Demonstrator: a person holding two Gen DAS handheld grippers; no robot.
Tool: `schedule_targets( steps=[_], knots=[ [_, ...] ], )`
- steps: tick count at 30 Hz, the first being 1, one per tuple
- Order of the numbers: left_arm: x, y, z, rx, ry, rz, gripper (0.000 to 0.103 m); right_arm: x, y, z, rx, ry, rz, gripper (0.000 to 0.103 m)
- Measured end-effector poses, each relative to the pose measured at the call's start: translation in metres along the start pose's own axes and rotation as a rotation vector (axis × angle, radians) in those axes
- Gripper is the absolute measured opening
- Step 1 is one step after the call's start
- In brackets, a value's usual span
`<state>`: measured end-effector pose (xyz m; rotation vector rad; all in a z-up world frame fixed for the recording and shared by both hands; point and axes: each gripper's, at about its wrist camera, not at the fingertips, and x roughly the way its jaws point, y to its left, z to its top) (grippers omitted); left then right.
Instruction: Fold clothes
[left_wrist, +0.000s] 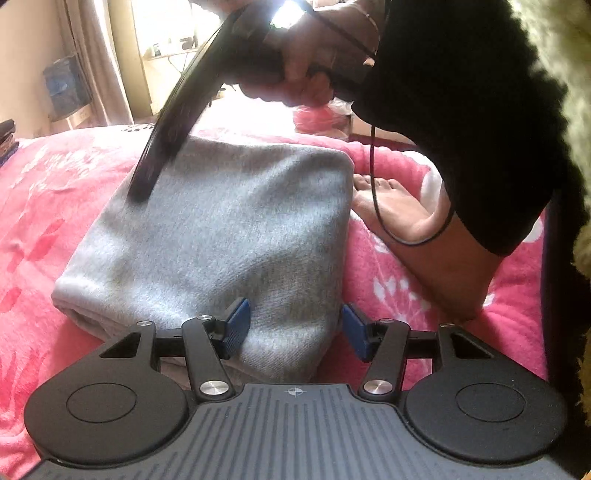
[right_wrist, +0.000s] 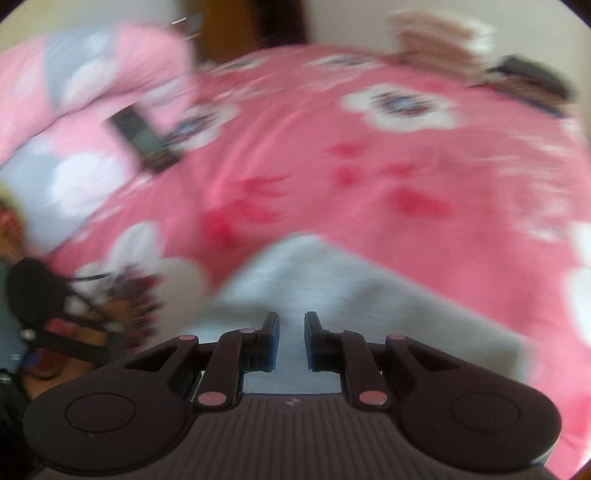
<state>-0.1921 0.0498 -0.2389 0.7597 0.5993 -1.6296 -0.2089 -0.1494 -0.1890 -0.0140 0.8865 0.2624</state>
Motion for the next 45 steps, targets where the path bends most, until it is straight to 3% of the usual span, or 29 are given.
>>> schedule_targets(
  steps=[6,12,15,19,23,26,30,34,37,41,45],
  knots=[
    [-0.001,-0.002,-0.001,0.034,0.011,0.001,0.056,-0.018,-0.067,-0.021,0.21,-0.034,-0.194,0.014],
    [-0.002,-0.003,0.0,0.026,0.025,0.006,0.056,-0.003,-0.071,-0.026,0.196,0.0,-0.251,0.013],
    [-0.002,-0.003,0.0,0.031,0.03,0.006,0.056,-0.028,-0.068,-0.022,0.207,-0.036,-0.204,0.014],
    [-0.002,-0.003,0.0,0.032,0.034,-0.004,0.056,-0.067,-0.056,-0.03,0.132,-0.019,-0.01,0.015],
    [-0.003,0.001,0.0,0.035,0.046,-0.014,0.056,-0.068,-0.04,-0.049,0.073,0.09,0.12,0.015],
    [-0.002,0.001,0.002,0.026,0.06,-0.015,0.056,-0.042,-0.027,-0.068,0.026,0.183,0.082,0.015],
    [-0.01,0.007,0.008,-0.028,0.064,-0.017,0.056,-0.054,-0.026,-0.058,0.008,0.173,0.08,0.016],
    [-0.024,0.014,0.013,-0.09,0.029,-0.014,0.056,-0.082,-0.012,-0.053,-0.082,0.215,0.242,0.016],
    [-0.022,0.013,0.013,-0.085,0.035,-0.018,0.055,-0.079,0.006,-0.057,-0.143,0.277,0.319,0.016],
    [-0.003,0.003,0.002,-0.035,0.096,-0.005,0.055,-0.046,0.013,-0.075,-0.17,0.387,0.269,0.014],
    [-0.014,0.006,0.005,-0.049,0.078,-0.007,0.055,-0.048,0.018,-0.071,-0.204,0.397,0.252,0.015]
  ],
)
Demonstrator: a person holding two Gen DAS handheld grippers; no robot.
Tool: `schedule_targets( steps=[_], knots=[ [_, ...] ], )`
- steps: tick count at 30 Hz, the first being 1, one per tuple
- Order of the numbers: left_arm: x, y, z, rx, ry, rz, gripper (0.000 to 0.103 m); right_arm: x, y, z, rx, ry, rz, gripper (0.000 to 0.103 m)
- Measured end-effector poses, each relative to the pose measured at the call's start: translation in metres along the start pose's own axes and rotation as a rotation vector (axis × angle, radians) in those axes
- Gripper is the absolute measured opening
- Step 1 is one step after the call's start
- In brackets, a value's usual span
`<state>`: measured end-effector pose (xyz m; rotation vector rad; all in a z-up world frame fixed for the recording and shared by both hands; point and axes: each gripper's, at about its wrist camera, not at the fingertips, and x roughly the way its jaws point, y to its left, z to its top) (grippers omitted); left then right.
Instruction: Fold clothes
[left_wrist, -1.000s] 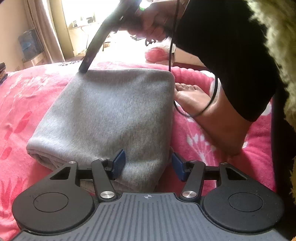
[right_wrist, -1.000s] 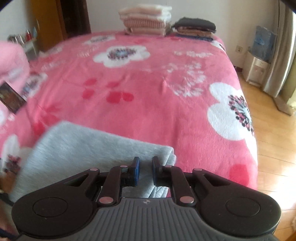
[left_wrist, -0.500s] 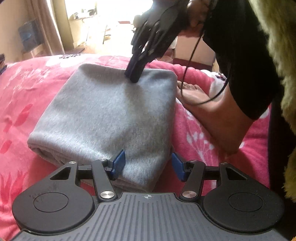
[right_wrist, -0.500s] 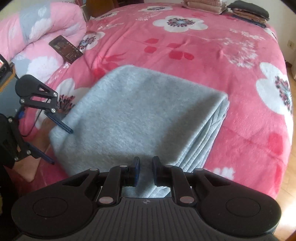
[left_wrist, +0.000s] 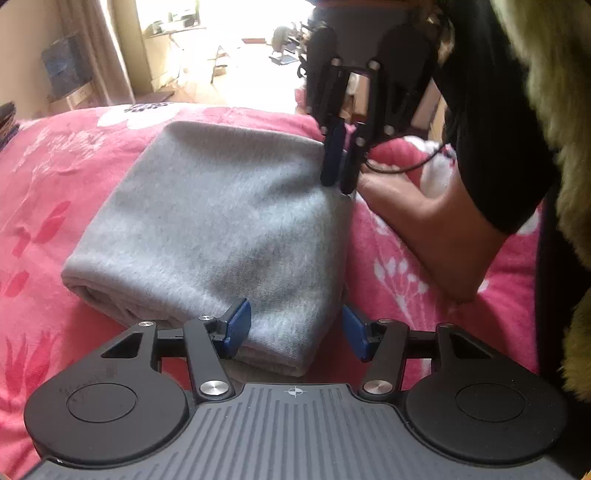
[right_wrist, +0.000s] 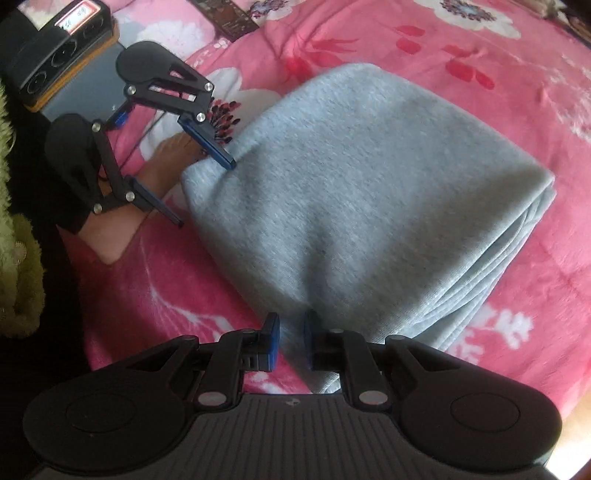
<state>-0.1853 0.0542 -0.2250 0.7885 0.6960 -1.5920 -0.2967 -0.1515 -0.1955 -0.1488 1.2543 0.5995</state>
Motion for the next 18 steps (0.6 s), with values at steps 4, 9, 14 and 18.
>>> schedule_targets(
  steps=[4,9,14,18],
  knots=[
    [-0.017,0.007,0.0,-0.042,-0.038,-0.025,0.054,-0.01,0.007,0.0,-0.042,0.012,-0.006,0.016],
    [-0.012,0.006,-0.007,-0.066,0.001,-0.132,0.05,0.003,0.007,-0.001,-0.068,0.074,-0.015,0.015],
    [0.002,0.012,-0.015,-0.108,0.074,-0.169,0.049,0.008,0.007,0.0,-0.074,0.09,-0.016,0.015],
    [0.002,0.02,-0.017,-0.149,0.092,-0.171,0.048,0.01,0.006,0.001,-0.064,0.092,-0.014,0.015]
  ],
)
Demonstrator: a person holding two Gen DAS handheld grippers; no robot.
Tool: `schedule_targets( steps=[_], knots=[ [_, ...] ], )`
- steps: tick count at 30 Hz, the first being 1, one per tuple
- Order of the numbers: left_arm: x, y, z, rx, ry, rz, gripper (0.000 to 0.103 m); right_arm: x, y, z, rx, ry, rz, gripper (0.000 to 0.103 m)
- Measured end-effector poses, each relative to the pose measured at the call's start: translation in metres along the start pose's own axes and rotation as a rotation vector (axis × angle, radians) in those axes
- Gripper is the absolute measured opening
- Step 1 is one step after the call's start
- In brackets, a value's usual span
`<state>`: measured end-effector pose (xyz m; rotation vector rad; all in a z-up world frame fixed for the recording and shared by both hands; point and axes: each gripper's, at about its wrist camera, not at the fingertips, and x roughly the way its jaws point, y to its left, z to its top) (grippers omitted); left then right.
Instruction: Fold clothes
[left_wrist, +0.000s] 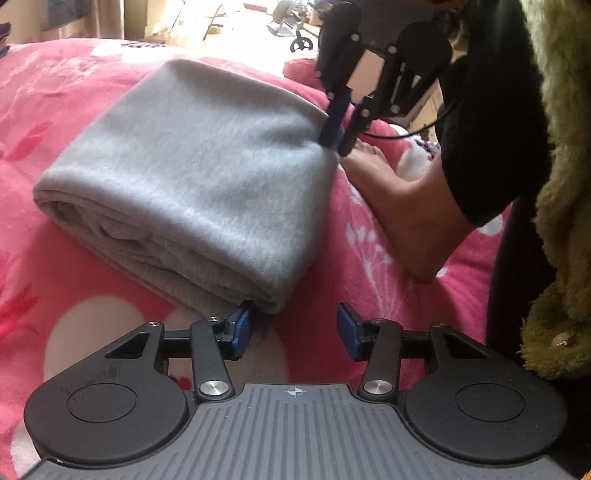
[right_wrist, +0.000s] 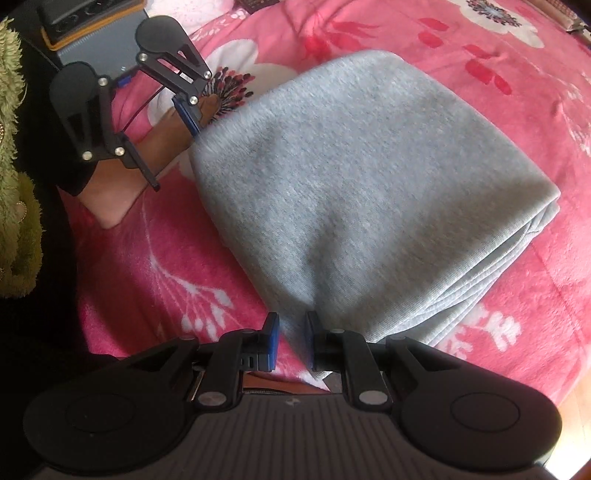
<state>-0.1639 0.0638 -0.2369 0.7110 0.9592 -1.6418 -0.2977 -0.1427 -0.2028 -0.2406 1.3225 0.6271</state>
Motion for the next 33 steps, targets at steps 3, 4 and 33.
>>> schedule_targets(
  steps=[3,4,33],
  knots=[
    [-0.022,0.003,0.004,0.032,-0.028,-0.008,0.05,-0.012,0.001,-0.001,-0.002,0.002,0.019,0.015],
    [-0.03,0.008,0.006,0.038,-0.038,0.004,0.05,-0.017,0.001,0.0,-0.004,-0.002,0.022,0.015],
    [0.013,0.024,0.039,-0.071,-0.167,0.191,0.06,-0.007,-0.035,0.01,0.151,-0.164,-0.243,0.025]
  ],
)
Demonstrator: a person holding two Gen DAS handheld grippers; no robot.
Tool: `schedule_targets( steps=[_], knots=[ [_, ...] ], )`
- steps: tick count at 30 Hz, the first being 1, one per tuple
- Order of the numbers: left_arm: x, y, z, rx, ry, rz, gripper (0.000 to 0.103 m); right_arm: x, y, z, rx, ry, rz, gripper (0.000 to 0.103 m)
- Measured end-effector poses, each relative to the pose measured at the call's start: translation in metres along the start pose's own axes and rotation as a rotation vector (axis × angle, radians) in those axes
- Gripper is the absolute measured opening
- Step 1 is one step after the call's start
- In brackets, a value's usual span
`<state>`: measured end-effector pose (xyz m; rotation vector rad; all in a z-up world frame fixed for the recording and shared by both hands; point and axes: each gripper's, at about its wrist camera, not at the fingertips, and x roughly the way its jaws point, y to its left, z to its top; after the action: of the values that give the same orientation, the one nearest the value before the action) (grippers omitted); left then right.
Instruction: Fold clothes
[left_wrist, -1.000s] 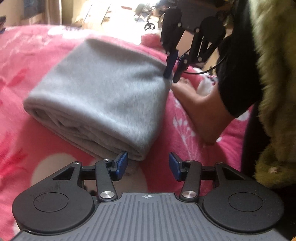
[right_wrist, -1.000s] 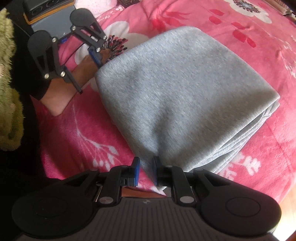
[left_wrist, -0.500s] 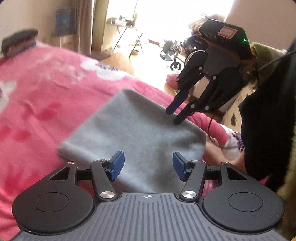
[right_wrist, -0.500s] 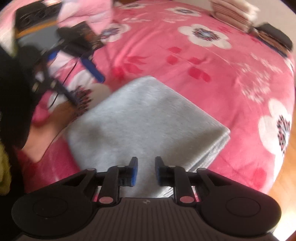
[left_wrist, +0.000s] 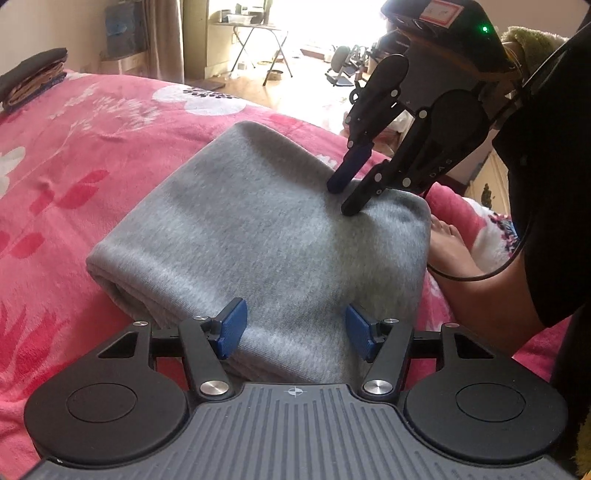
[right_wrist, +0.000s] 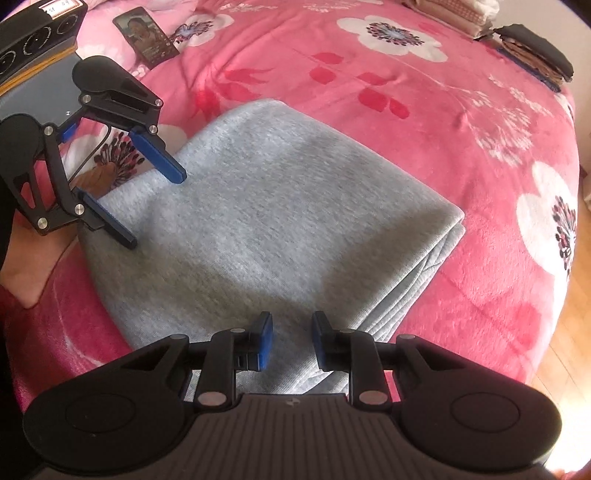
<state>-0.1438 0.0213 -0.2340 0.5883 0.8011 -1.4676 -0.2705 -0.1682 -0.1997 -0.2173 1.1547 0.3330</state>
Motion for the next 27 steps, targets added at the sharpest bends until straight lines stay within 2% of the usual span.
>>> schedule_targets(
  steps=[27],
  knots=[
    [0.002,-0.005,-0.0003,-0.007,0.0,0.013,0.063,0.0004,-0.0001,-0.0021,0.036,-0.026,0.005,0.026]
  ],
)
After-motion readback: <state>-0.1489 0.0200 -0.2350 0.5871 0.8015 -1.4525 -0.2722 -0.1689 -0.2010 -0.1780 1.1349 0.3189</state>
